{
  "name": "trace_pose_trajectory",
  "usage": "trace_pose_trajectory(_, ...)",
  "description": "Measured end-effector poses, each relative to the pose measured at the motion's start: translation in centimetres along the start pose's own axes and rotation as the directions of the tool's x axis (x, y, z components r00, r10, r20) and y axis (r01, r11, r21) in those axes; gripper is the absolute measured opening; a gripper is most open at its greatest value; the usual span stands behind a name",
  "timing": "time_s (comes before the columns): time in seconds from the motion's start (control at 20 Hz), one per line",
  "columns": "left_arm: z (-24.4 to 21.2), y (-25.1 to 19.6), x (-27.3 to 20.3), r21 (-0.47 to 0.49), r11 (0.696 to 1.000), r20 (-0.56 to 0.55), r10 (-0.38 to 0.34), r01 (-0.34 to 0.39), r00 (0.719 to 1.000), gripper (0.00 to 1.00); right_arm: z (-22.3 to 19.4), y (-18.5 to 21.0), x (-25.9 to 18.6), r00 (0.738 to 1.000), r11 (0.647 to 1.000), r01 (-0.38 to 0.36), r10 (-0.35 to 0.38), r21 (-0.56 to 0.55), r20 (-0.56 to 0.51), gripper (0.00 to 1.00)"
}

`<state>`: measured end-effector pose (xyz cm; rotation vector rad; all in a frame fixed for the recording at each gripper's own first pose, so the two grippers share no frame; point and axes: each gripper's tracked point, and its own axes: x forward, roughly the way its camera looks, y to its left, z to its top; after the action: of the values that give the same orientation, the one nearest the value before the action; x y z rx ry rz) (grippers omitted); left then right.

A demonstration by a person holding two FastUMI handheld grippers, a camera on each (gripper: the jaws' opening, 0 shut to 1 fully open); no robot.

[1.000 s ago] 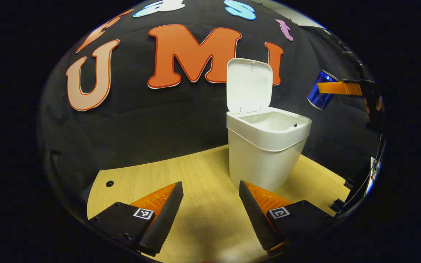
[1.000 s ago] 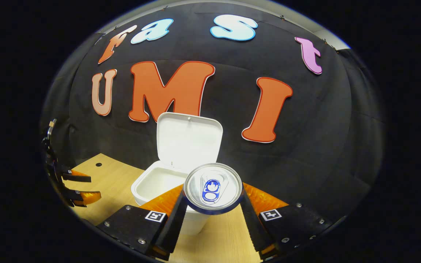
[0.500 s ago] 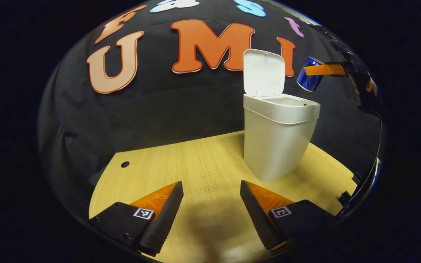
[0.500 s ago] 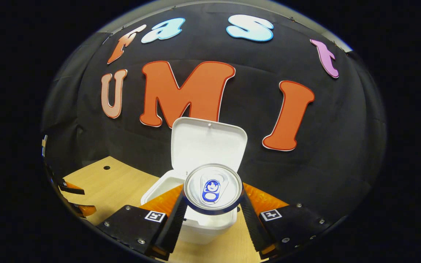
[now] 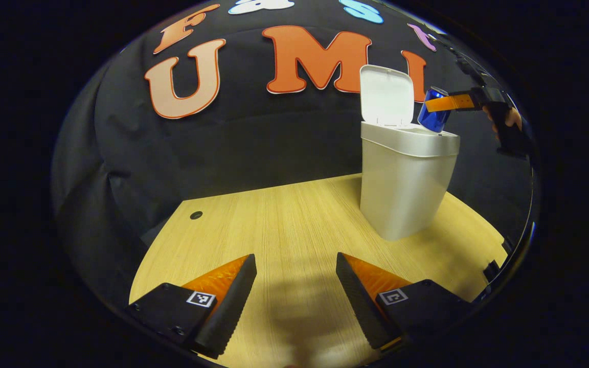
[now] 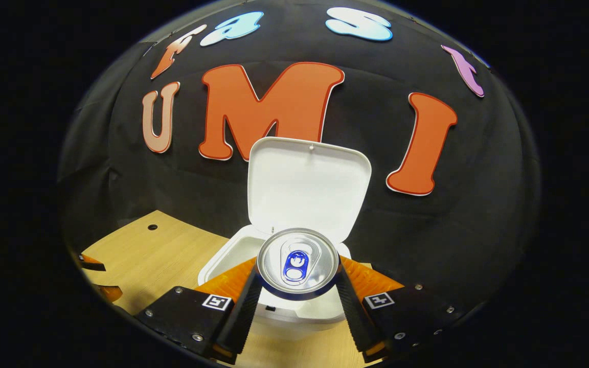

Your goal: Press the lid of the desktop garbage bin to open it, pick up the crumpled paper on the desktop and throw it into the bin, then pick up the pop can on the desktop and drop it into the bin, and finally close the garbage bin lid.

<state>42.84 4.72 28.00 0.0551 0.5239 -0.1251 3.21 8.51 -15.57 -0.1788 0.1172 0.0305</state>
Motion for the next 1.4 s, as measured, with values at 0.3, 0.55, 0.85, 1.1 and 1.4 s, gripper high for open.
trace_pose_trajectory(0.3, 0.1, 1.3, -0.3, -0.025, 0.999, -0.004, 0.02, -0.02, 1.0, 0.96, -1.9, 1.1, 1.3, 0.999, 1.0, -0.004, 0.005, 0.025, -0.043, 0.8)
trace_pose_trajectory(0.55, 0.2, 1.5, -0.3, -0.039, 0.999, -0.002, 0.021, -0.021, 1.0, 1.0, -3.5, 1.7, 2.6, 0.995, 0.99, 0.007, 0.007, 0.143, -0.101, 0.8)
trace_pose_trajectory(0.85, 0.2, 1.6, -0.3, -0.041, 0.999, -0.004, 0.022, -0.022, 1.0, 1.0, -4.9, 1.6, 3.1, 0.989, 0.985, 0.036, -0.011, 0.166, -0.146, 0.75)
trace_pose_trajectory(1.1, 0.7, 2.0, 0.5, -0.033, 0.999, -0.005, 0.009, -0.01, 1.0, 1.0, -5.6, 2.1, 3.6, 0.984, 0.979, 0.055, -0.02, 0.196, -0.175, 0.8)
trace_pose_trajectory(1.4, 0.8, 3.1, 0.5, -0.031, 0.999, 0.002, 0.015, -0.015, 1.0, 1.0, -6.4, 2.7, 4.4, 0.98, 0.977, 0.067, -0.027, 0.201, -0.197, 0.8)
